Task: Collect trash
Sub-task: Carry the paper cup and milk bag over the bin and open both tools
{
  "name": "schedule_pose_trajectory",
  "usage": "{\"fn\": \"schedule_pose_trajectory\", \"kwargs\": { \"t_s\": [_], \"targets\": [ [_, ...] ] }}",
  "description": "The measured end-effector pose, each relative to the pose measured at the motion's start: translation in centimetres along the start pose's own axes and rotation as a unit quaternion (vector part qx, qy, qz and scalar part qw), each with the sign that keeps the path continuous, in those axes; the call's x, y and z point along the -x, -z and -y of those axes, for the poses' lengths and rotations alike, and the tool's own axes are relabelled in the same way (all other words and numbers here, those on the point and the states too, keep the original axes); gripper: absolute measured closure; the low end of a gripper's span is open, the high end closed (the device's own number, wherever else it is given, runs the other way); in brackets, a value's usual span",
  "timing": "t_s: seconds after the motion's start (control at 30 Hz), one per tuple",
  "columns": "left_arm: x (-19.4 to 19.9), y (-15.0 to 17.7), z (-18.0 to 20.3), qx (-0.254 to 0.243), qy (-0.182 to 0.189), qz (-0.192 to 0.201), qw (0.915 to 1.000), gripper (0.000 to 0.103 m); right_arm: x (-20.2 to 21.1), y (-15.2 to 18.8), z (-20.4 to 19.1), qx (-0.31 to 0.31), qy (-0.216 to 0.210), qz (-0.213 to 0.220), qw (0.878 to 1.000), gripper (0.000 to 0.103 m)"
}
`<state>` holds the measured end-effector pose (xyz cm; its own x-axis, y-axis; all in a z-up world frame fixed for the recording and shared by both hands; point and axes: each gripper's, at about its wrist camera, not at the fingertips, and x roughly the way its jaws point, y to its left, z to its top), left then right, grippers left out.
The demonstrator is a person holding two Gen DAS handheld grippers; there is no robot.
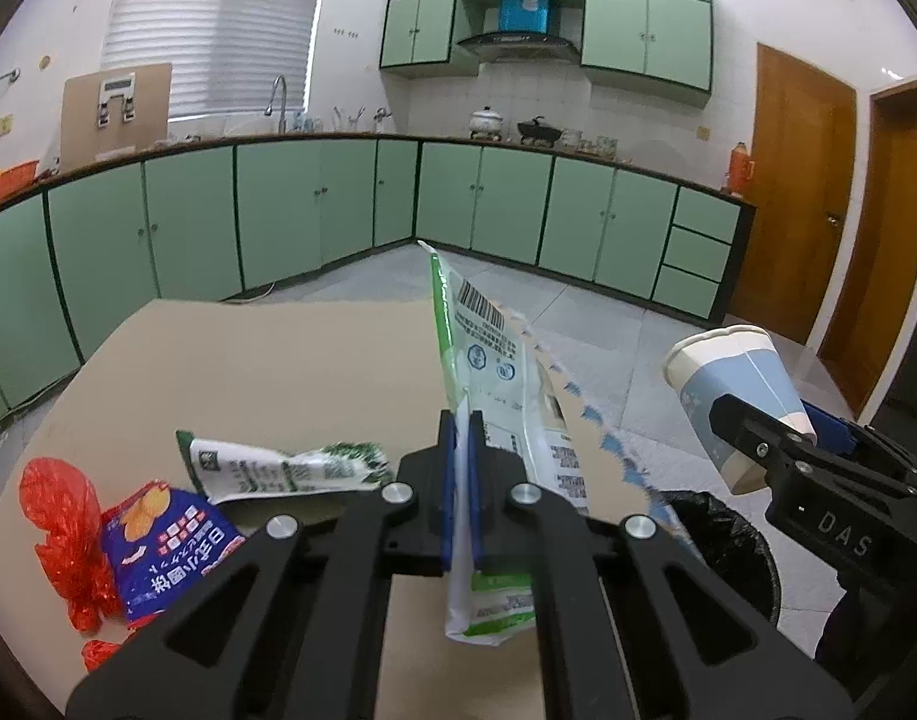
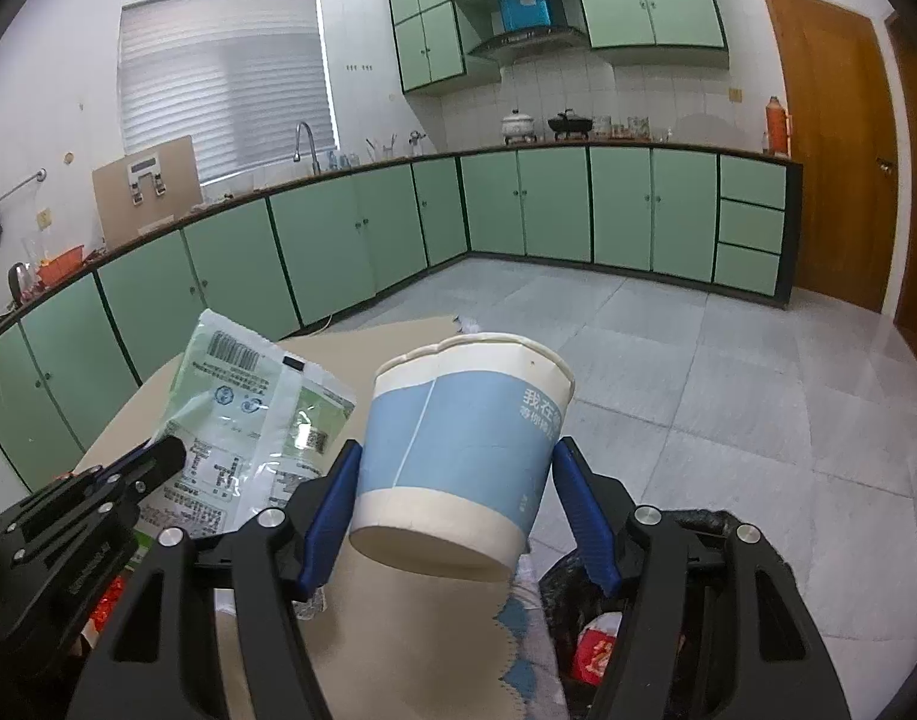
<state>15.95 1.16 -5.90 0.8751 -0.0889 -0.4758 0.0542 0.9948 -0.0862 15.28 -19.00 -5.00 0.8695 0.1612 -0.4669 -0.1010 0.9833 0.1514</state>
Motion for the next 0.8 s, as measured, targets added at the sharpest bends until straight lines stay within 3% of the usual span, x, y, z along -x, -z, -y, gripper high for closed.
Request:
{"fn": "schedule_pose_trajectory", "kwargs": {
  "t_s": [0.47,0.8],
  "targets": [
    [-0.3,-0.1,7.2,-0.032,0.053,0.006,0.9981,0.101,3.8,0.0,5.3,-0.026,0.042,0.020,0.999,0.039],
    [-2.1,0.8,13.9,-0.065,0.105,-0.004,0.9924,0.101,6.1,1.5,11.9,-0.055,0.097,0.014,0.994,0.039]
  ]
}}
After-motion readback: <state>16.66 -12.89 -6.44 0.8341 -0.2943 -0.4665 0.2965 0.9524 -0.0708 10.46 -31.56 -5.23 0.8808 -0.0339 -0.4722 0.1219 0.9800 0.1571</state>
